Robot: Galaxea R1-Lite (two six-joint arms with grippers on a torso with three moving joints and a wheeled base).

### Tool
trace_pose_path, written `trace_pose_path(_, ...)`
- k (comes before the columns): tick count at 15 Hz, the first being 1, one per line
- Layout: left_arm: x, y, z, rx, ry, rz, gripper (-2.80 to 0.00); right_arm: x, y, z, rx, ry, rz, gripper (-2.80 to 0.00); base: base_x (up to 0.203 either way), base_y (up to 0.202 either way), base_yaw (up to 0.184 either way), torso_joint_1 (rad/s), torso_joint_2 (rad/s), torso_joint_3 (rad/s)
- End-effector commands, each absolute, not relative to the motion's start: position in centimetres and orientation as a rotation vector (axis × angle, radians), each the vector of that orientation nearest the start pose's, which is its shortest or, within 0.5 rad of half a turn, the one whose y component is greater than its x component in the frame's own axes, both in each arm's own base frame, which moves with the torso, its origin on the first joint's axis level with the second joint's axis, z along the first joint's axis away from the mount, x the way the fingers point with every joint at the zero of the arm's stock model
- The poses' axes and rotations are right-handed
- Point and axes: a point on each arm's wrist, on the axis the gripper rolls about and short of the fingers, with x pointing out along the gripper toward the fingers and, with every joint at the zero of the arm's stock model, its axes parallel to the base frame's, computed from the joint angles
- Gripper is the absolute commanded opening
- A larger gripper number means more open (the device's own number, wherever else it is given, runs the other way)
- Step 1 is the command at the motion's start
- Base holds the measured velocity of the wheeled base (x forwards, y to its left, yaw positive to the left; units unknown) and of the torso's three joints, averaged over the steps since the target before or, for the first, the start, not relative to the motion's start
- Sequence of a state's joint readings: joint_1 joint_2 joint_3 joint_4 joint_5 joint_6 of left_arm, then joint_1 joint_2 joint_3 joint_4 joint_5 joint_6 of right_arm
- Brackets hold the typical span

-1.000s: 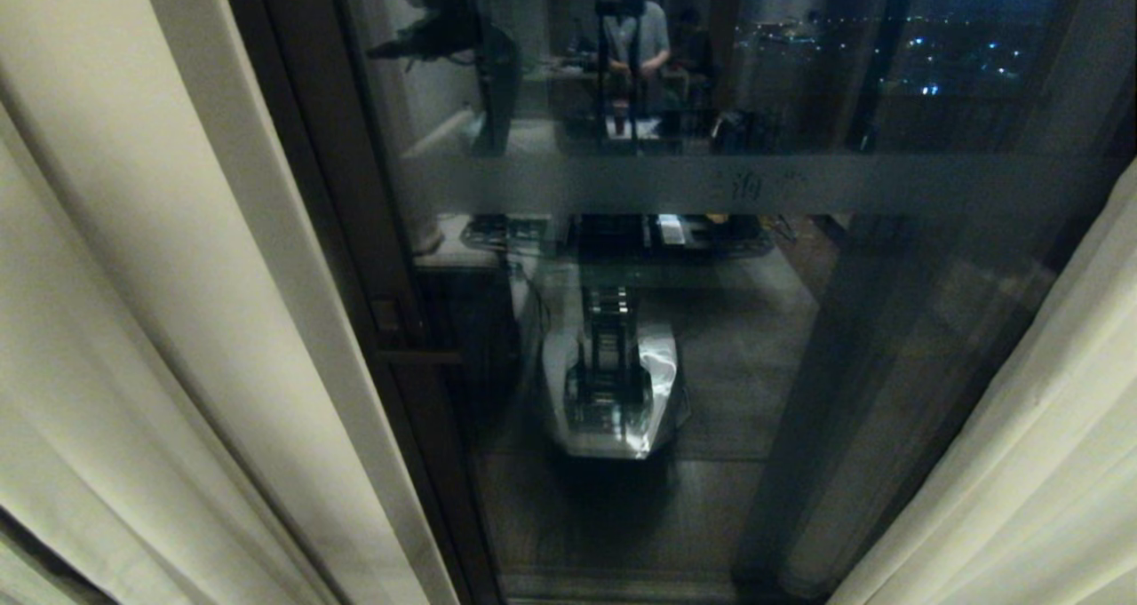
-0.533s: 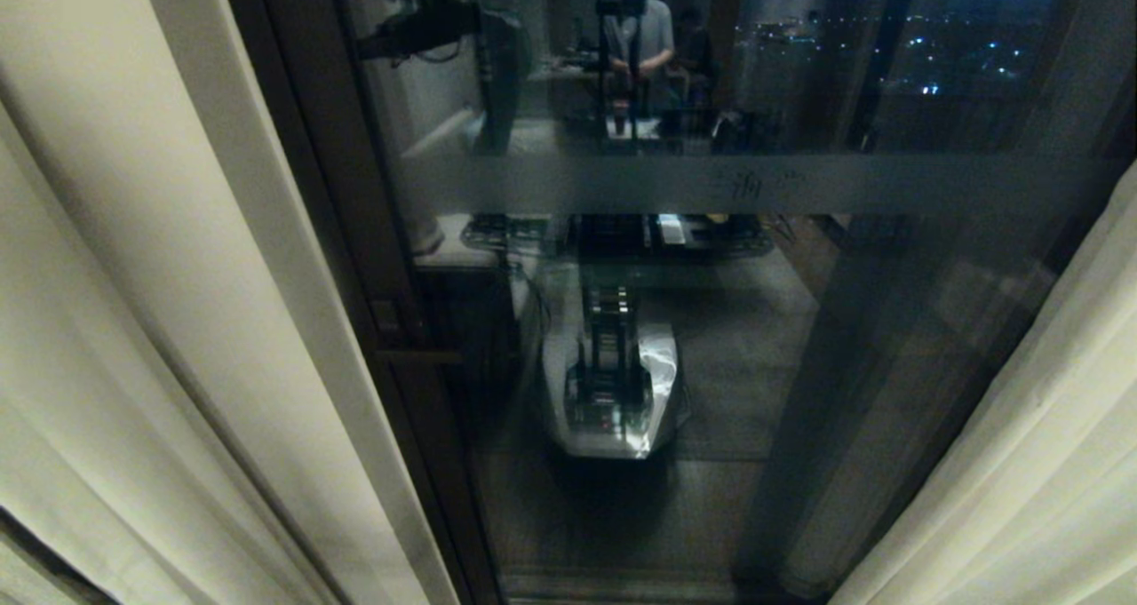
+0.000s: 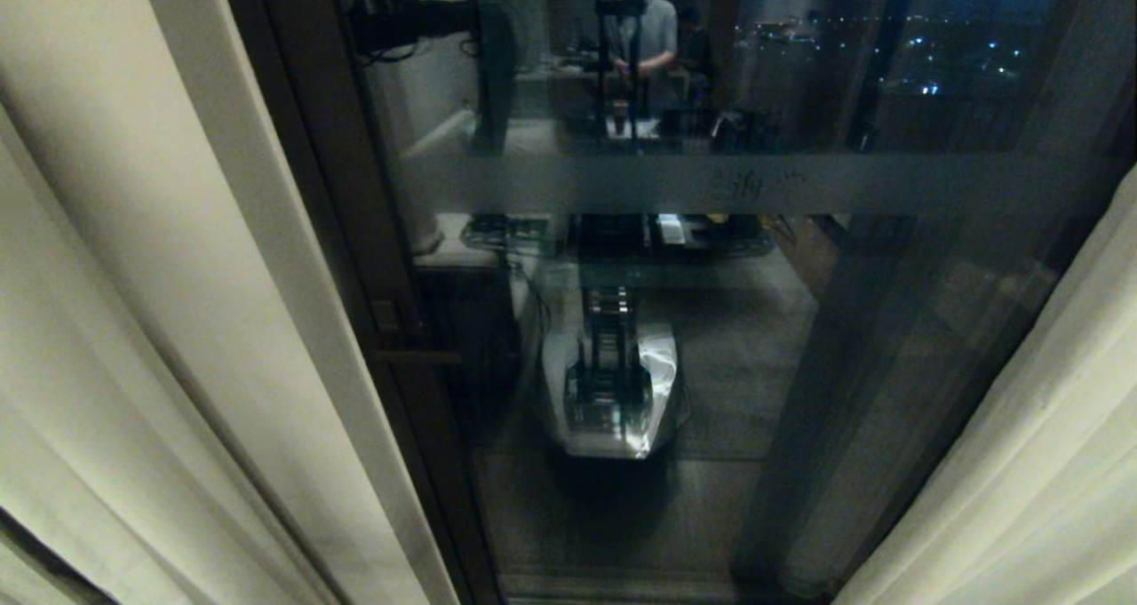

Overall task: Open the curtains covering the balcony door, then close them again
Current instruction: Close the inner curtains on both sides

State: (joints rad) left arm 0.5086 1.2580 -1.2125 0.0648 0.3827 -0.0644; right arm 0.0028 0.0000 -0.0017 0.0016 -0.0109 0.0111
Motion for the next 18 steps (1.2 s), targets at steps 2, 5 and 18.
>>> trace_pose_path(2,19.4,12.0,32.9,-0.068,0.11,0.894,0.0,-2.3,0.0,7.6,0.011,0.001,-0.008,-2.8,0.0,0.0,0.0,0.0,0.0,0.0)
trace_pose_path(5,21.1,12.9,32.2,-0.064,0.096,0.879,0.0,-2.3,0.0,7.6,0.012,0.001,-0.008,-2.8,0.0,0.0,0.0,0.0,0.0,0.0)
trace_pose_path(18,24.2,14.4,31.4,-0.044,0.02,0.827,-2.8,-2.3,0.0,7.6,0.011,0.001,-0.008,-2.8,0.0,0.0,0.0,0.0,0.0,0.0)
